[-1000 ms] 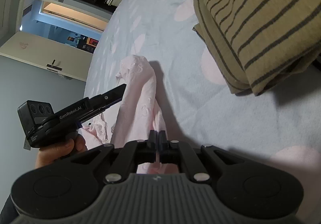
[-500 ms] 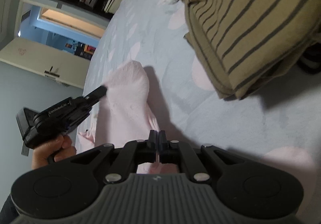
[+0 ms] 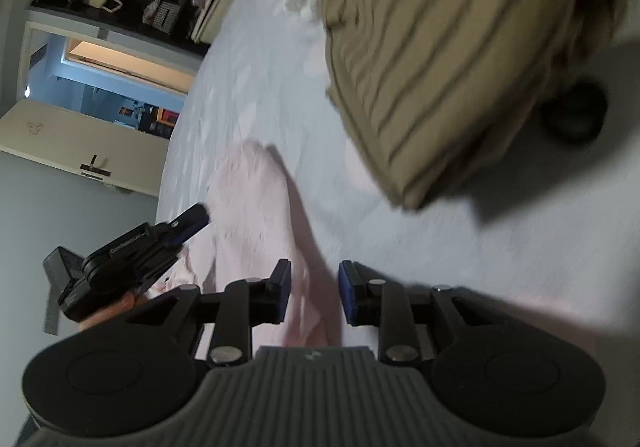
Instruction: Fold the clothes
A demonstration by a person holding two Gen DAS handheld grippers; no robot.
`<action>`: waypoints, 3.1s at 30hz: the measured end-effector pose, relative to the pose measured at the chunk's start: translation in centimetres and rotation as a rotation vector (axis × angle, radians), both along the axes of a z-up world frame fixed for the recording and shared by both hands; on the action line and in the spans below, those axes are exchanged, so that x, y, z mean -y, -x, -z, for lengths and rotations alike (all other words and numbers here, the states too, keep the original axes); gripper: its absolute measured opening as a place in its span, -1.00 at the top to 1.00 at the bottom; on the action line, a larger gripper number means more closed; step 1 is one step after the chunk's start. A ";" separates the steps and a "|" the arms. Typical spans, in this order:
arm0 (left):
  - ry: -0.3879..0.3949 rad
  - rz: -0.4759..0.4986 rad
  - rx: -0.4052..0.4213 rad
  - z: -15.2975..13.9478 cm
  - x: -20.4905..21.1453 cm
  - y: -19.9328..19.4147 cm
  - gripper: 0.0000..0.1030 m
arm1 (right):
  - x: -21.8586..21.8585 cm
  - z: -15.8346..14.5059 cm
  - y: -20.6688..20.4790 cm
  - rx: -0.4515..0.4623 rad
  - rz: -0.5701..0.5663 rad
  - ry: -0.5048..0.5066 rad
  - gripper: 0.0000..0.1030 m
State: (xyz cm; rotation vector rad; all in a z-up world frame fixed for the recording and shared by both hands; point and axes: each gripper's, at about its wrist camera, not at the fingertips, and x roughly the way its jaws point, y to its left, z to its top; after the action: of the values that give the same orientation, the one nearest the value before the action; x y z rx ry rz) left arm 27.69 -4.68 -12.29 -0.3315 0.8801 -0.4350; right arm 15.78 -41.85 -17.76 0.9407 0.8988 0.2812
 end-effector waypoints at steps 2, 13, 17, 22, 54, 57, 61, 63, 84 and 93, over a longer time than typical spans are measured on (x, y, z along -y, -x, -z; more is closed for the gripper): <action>0.004 -0.060 0.027 -0.6 -1.0 0.0 0.89 | -0.1 -0.5 0.1 0.030 -0.011 -0.004 0.43; -0.140 0.353 0.059 -0.2 2.0 6.8 0.89 | -5.7 -1.2 0.7 0.052 -0.288 0.171 0.59; -0.196 0.387 0.006 1.0 2.1 8.5 0.89 | -4.1 -1.2 1.8 0.052 -0.237 0.130 0.66; -0.041 0.307 0.051 -2.7 -2.3 10.7 0.85 | -1.7 -4.5 4.4 0.141 -0.198 0.110 0.40; -0.246 -0.129 -0.135 -2.0 -25.5 40.6 0.17 | -14.7 -11.5 25.6 0.071 -0.646 0.693 -0.10; -0.218 -0.145 -0.180 -0.7 -26.5 41.6 0.17 | -13.2 -11.7 26.0 0.097 -0.588 0.724 -0.15; -0.177 -0.127 -0.215 0.4 -27.1 42.6 0.17 | -10.8 -11.1 26.2 0.127 -0.541 0.824 -0.17; -0.184 -0.102 -0.221 0.8 -26.9 42.7 0.17 | -9.6 -10.3 26.2 0.122 -0.556 0.891 -0.22; -0.198 0.130 -0.339 3.0 -24.6 43.5 1.00 | -6.3 -6.5 24.9 0.077 -0.560 0.882 -0.31; -0.250 0.122 -0.374 3.4 -25.5 43.7 1.00 | -7.5 -7.7 25.2 0.123 -0.541 0.856 -0.31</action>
State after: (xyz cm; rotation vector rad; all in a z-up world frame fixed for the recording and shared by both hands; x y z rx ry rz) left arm -15.96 20.81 -15.67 -0.1289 1.3118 -0.3754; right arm -9.42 -34.37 -10.08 -0.1199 1.0177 0.3621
